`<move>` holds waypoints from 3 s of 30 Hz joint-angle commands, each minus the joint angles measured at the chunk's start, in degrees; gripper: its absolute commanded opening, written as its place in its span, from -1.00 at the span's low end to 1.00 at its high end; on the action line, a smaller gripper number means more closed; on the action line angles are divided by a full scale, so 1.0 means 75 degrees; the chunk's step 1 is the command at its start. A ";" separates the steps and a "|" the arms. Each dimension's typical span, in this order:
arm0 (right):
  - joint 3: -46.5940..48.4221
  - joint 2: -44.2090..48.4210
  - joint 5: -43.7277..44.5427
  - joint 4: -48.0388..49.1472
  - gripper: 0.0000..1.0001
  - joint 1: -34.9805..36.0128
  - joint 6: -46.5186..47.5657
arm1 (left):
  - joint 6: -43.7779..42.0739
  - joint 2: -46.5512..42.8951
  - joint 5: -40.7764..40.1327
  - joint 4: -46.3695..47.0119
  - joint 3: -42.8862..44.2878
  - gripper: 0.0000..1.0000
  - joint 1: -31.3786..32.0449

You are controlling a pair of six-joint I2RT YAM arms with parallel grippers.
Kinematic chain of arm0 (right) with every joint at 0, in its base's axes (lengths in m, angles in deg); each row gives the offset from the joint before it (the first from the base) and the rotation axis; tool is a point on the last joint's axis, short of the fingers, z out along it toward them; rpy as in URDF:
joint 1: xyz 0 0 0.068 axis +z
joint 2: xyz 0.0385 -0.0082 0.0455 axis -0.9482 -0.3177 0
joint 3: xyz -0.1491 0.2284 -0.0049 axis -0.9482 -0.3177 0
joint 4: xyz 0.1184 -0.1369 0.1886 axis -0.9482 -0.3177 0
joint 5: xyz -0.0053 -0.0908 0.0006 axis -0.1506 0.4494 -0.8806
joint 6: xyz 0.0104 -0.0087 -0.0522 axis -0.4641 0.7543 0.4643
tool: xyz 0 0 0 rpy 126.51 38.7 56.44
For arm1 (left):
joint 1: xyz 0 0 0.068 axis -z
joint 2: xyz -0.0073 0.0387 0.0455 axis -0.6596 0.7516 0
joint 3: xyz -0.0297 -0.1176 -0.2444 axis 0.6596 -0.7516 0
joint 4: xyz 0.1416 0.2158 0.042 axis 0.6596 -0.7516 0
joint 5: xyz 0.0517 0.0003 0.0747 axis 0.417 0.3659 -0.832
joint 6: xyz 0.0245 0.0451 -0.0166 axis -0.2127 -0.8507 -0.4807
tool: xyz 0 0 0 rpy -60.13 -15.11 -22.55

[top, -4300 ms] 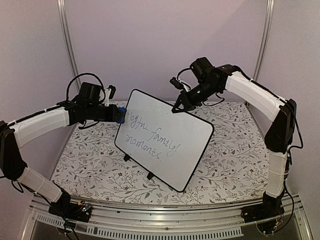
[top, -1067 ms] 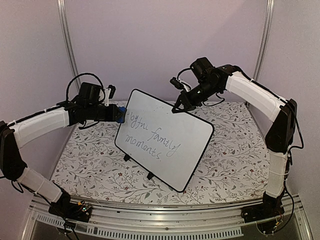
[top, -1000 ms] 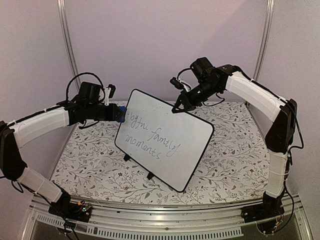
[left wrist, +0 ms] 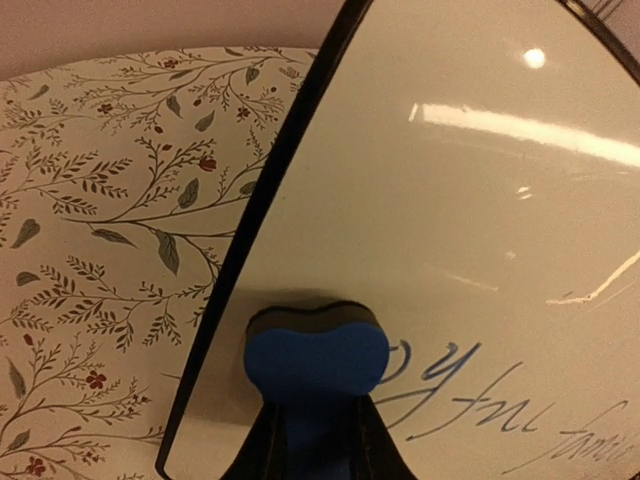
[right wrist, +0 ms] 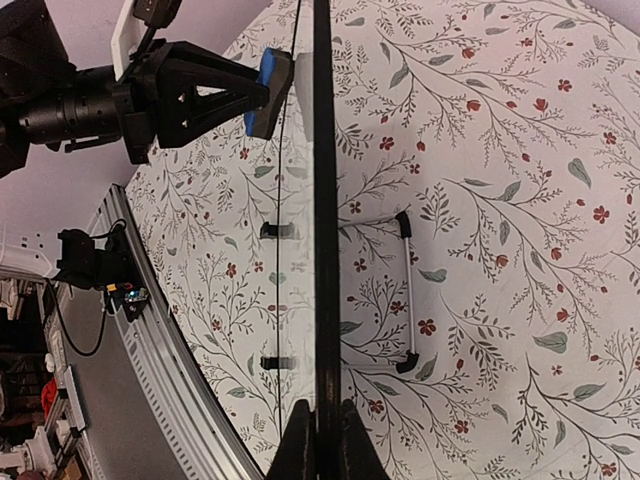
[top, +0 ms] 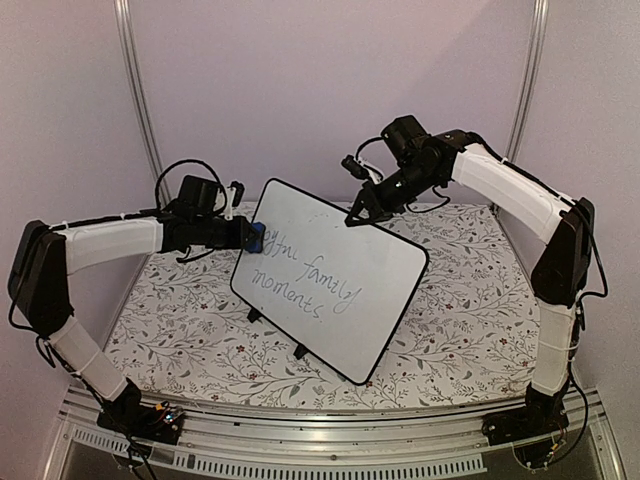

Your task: Erase the whiteboard

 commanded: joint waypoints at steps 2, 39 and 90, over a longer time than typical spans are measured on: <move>-0.0254 0.0046 0.0551 -0.0256 -1.00 0.0172 0.0468 | 0.0138 0.0014 0.0284 0.0491 -0.0485 -1.00 -0.0107; -0.0680 0.0304 0.0705 -0.0103 -1.00 0.0173 0.0468 | 0.0537 -0.0470 0.0848 0.0809 -0.0711 -1.00 -0.0171; -0.0895 0.0345 0.0794 0.0006 -1.00 0.0168 0.0260 | 0.0849 -0.0543 0.0841 0.1029 -0.1114 -1.00 0.0104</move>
